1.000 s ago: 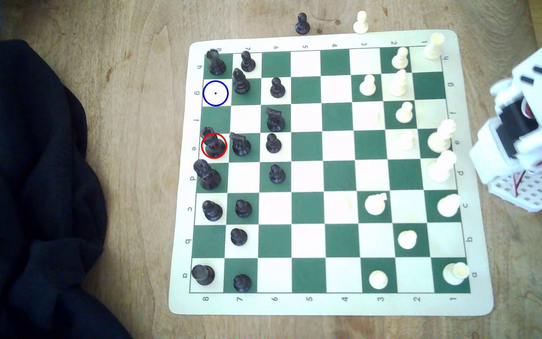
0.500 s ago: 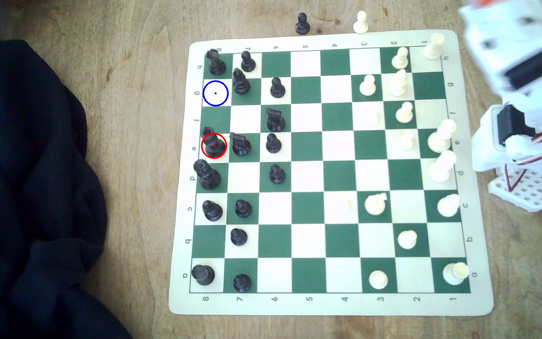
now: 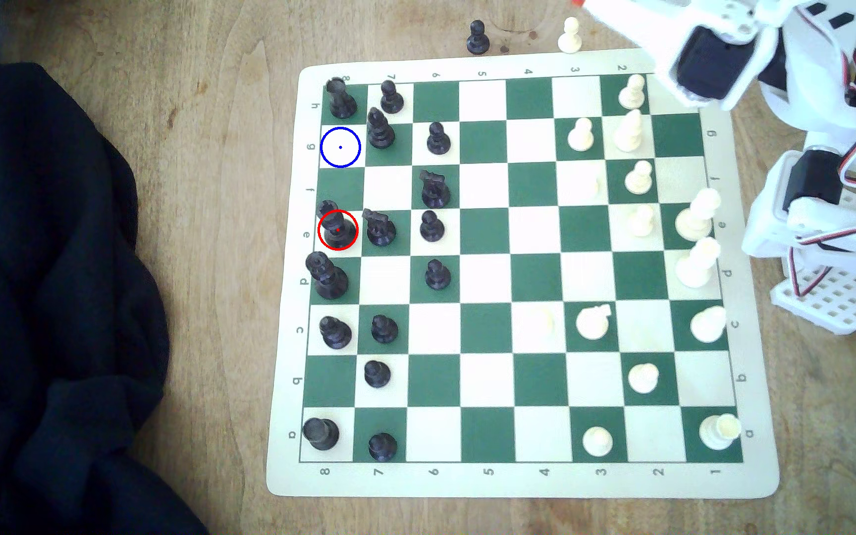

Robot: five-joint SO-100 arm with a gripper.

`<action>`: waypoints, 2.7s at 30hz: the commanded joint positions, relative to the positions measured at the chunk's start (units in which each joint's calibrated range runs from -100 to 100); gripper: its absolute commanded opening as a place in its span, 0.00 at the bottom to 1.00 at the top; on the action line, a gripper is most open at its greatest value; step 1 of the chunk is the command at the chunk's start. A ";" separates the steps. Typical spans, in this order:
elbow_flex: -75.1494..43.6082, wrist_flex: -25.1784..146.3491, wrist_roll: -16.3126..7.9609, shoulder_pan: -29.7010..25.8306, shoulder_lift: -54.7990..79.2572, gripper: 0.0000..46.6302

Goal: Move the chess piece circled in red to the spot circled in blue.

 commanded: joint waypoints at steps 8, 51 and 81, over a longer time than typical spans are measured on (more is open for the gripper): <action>-20.87 12.88 9.47 -4.91 23.53 0.00; -102.56 35.57 2.74 -12.11 102.90 0.42; -111.35 36.72 2.34 -12.11 114.27 0.32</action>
